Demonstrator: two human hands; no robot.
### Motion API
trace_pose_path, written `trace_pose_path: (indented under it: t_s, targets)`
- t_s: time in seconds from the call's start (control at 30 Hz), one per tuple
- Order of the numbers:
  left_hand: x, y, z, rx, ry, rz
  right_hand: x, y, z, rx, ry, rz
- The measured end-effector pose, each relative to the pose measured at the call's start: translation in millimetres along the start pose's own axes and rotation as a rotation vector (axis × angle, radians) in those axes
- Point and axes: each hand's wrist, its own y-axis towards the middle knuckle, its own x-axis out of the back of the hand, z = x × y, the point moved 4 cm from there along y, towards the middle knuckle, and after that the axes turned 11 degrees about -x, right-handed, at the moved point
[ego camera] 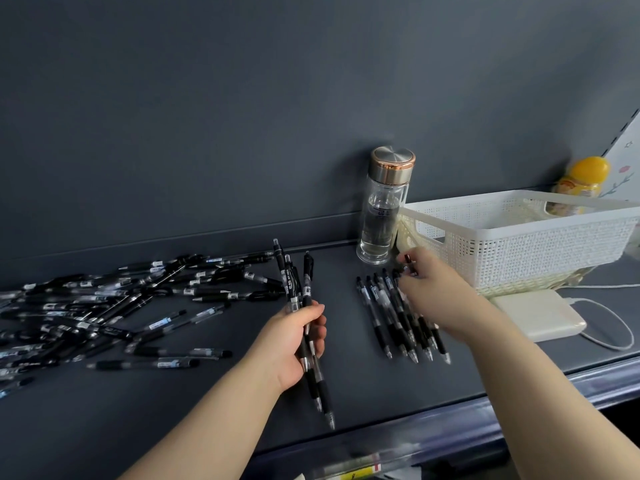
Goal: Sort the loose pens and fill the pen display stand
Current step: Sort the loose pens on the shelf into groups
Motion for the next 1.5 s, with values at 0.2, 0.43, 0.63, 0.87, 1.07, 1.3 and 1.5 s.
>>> trace_pose_path:
  t_s: [0.2, 0.43, 0.63, 0.87, 1.07, 1.3, 1.5]
  targets:
    - [0.1, -4.1, 0.5, -0.009, -0.010, 0.041, -12.1, 15.4, -0.7, -0.207, 0.473, 0.298]
    - [2.0, -11.7, -1.0, -0.023, -0.043, 0.102, -18.8, 35.7, -3.7, 0.011, -0.416, -0.103]
    - [4.7, -16.8, -5.1, -0.049, -0.026, 0.212, -27.5, 34.5, -9.4, 0.111, -0.565, -0.297]
    - [5.4, -22.0, -3.0, -0.037, 0.042, 0.318, -61.7, -5.6, 27.4, 0.199, -0.006, 0.018]
    - [5.7, -27.1, -7.2, 0.010, 0.029, 0.380, -91.1, -13.4, 35.6, -0.067, 0.739, 0.438]
    - [18.0, -19.1, -8.9, 0.055, -0.013, 0.367, -78.2, -8.7, 38.6, -0.155, 1.177, 0.214]
    - [22.8, -14.6, -11.0, 0.088, 0.029, 0.470, -79.3, -10.2, 37.8, -0.128, 0.838, 0.224]
